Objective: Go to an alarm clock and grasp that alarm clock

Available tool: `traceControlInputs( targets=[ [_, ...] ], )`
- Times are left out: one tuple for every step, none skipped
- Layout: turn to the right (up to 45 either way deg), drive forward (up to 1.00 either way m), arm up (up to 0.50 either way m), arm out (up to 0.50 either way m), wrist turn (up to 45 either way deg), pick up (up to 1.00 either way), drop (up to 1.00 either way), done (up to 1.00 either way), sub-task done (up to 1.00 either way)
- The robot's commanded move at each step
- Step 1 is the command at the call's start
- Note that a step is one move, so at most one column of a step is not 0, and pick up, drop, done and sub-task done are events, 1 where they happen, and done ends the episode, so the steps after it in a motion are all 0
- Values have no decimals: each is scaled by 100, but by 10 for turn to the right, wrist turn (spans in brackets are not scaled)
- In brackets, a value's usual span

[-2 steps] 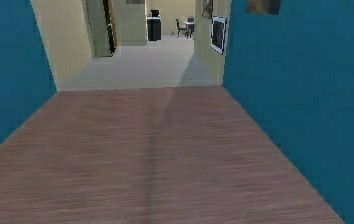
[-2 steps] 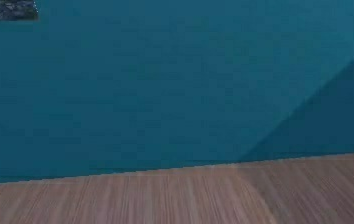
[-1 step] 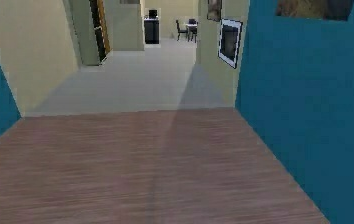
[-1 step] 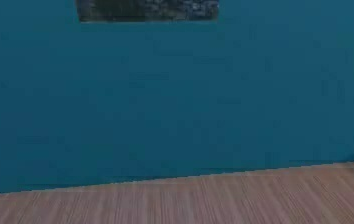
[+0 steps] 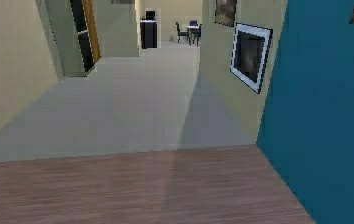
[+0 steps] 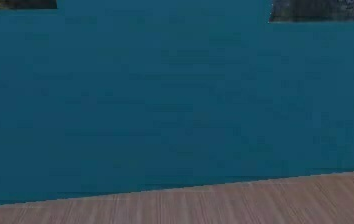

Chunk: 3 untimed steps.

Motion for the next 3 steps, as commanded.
traceControlInputs(
  targets=[
    [0, 100, 0, 0, 0, 0, 0, 0, 0],
    [0, 100, 0, 0, 0, 0, 0, 0, 0],
    [0, 100, 0, 0, 0, 0, 0, 0, 0]
  ],
)
